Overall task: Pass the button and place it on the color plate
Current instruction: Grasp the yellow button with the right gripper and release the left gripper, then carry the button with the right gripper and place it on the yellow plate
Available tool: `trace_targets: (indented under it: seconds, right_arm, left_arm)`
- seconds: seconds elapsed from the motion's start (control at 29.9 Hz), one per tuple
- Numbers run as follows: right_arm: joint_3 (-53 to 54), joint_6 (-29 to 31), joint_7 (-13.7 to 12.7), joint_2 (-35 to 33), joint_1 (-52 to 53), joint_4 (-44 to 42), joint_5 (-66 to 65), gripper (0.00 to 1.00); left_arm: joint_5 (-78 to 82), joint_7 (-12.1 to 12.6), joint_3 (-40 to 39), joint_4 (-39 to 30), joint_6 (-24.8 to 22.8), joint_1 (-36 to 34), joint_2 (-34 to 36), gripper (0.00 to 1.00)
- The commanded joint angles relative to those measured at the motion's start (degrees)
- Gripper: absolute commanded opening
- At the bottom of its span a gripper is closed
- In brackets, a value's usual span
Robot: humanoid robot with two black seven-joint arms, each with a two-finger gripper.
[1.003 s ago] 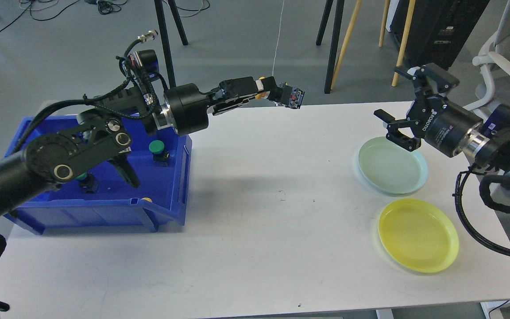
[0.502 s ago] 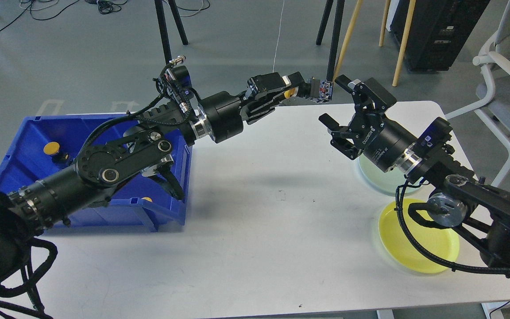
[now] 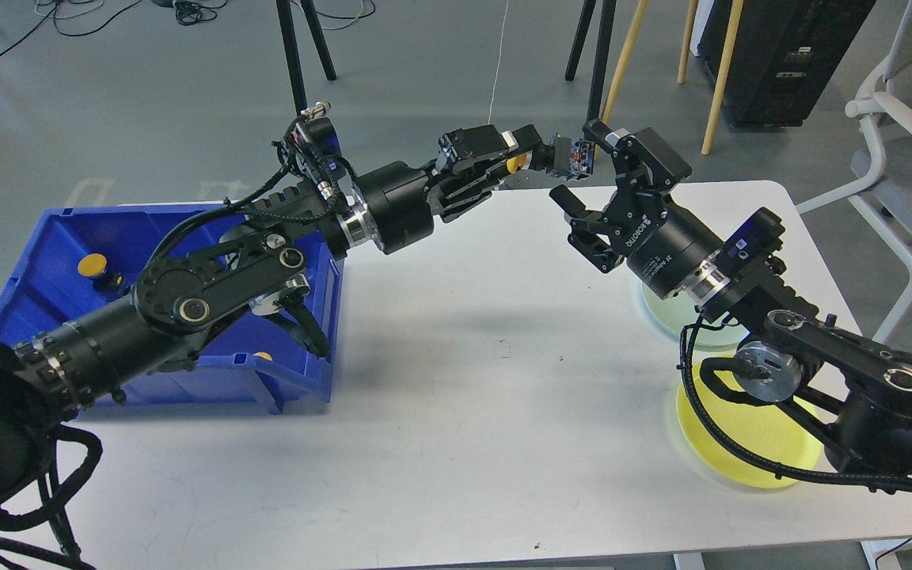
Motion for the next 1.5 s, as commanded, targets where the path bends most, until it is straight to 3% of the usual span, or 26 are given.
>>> trace_targets:
  seconds: [0.0, 0.17, 0.27, 0.3, 0.5, 0.64, 0.77, 0.8, 0.9, 0.97, 1.14, 1.3, 1.47]
  right_arm:
    - [0.09, -0.39, 0.0, 0.68, 0.03, 0.01, -0.02, 0.92]
    - [0.09, -0.39, 0.0, 1.3, 0.12, 0.01, -0.02, 0.86]
    - [0.09, -0.3, 0.0, 1.57, 0.12, 0.01, 0.07, 0.76]
    - [0.17, -0.3, 0.0, 1.65, 0.12, 0.01, -0.02, 0.7]
    - [2.19, -0.56, 0.0, 1.74, 0.12, -0.07, -0.1, 0.13]
    - [2.11, -0.22, 0.0, 1.74, -0.06, -0.16, -0.02, 0.01]
    - [2.2, -0.3, 0.0, 1.74, -0.41, -0.07, 0.07, 0.0]
    - [2.2, -0.39, 0.0, 1.83, -0.41, -0.07, 0.07, 0.0]
    - [2.2, -0.57, 0.0, 1.83, -0.58, -0.07, 0.07, 0.0]
    - [2.28, -0.74, 0.0, 1.83, -0.76, -0.07, 0.16, 0.0]
    - [4.12, -1.53, 0.0, 1.83, -2.07, -0.34, 2.0, 0.0]
    - [8.86, -3.2, 0.0, 0.78, -10.14, 1.06, 4.9, 0.0]
    - [14.49, -10.74, 0.0, -6.67, -24.8, 12.64, 4.99, 0.0]
  left_arm:
    - [0.0, 0.0, 0.01, 0.01, -0.01, 0.0, 0.0, 0.07]
    - [-0.27, 0.0, 0.01, 0.01, -0.01, 0.0, 0.0, 0.07]
    - [-0.79, 0.0, 0.01, 0.62, -0.1, 0.0, 0.0, 0.07]
    - [-0.79, 0.0, 0.01, 0.71, -0.18, 0.09, 0.0, 0.07]
    - [-0.79, 0.0, 0.01, 0.71, -0.27, 0.09, 0.09, 0.07]
    - [-0.79, 0.0, 0.01, 0.71, -0.27, 0.53, 0.09, 0.07]
    - [-0.79, 0.0, -0.08, 0.71, 0.17, 0.79, 0.09, 0.14]
    - [-0.88, 0.0, -0.08, 0.71, 0.52, 0.96, 0.0, 0.24]
    - [-3.42, 0.0, -0.95, 0.71, 0.61, 2.11, -0.09, 0.7]
    - [-5.01, 0.0, -1.22, 0.71, 0.52, 2.2, -0.09, 0.81]
    - [-5.19, 0.0, -1.31, 0.71, 0.52, 2.64, -0.09, 0.83]
    - [-5.28, 0.0, -1.31, 0.71, 0.61, 2.72, -0.09, 0.84]
    - [-5.1, 0.0, -1.31, 0.62, 0.7, 2.81, 1.05, 0.84]
